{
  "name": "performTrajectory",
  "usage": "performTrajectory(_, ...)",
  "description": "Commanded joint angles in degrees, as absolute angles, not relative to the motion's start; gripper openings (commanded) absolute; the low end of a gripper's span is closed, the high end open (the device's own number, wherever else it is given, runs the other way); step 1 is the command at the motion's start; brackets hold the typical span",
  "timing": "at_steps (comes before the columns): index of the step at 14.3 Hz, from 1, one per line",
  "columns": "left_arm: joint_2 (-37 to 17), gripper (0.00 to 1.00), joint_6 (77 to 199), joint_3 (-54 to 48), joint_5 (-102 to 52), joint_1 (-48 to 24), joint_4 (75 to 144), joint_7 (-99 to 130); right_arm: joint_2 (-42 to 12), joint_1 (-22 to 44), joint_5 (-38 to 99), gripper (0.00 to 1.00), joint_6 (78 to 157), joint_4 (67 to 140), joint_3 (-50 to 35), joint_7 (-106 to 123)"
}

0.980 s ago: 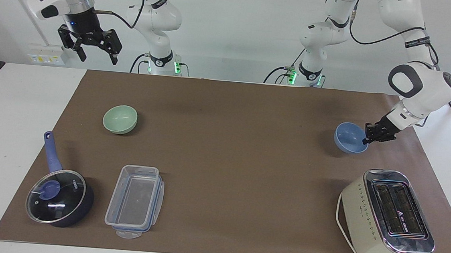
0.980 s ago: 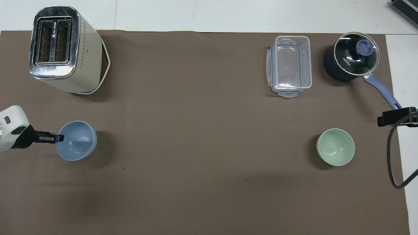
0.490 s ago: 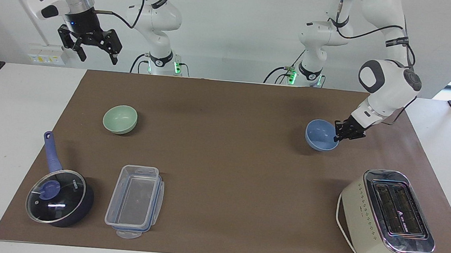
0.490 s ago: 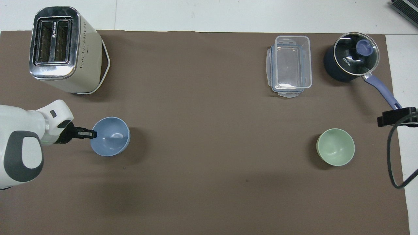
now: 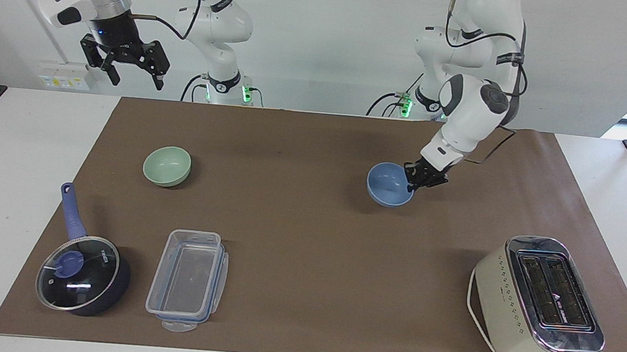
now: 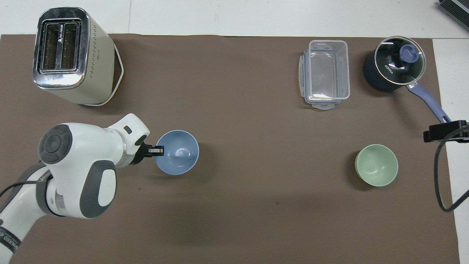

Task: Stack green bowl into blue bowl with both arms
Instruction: 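Slide the blue bowl toward the table center with the left gripper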

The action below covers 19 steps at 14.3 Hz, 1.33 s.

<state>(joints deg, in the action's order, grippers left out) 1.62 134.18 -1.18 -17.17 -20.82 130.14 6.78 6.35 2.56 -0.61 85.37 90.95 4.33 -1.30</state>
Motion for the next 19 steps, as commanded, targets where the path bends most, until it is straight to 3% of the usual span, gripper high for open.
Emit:
performTrajectory(1,1.32,0.00,137.89,-0.09,-17.67,-27.57,130.87,13.42,7.03,1.93,-0.18,1.00,85.34,91.32,4.04,0.09)
performTrajectory(7,-2.45,0.00,145.17,-0.18,-17.14,-35.15,130.87,21.17,7.03,1.93,-0.18,1.00,85.34,91.41,4.04,0.09)
performTrajectory(19,-4.92,0.00,145.64,-0.18,-11.44,-35.25,129.73,22.32,7.03,1.93,-0.18,1.00,85.34,91.41,4.04,0.09)
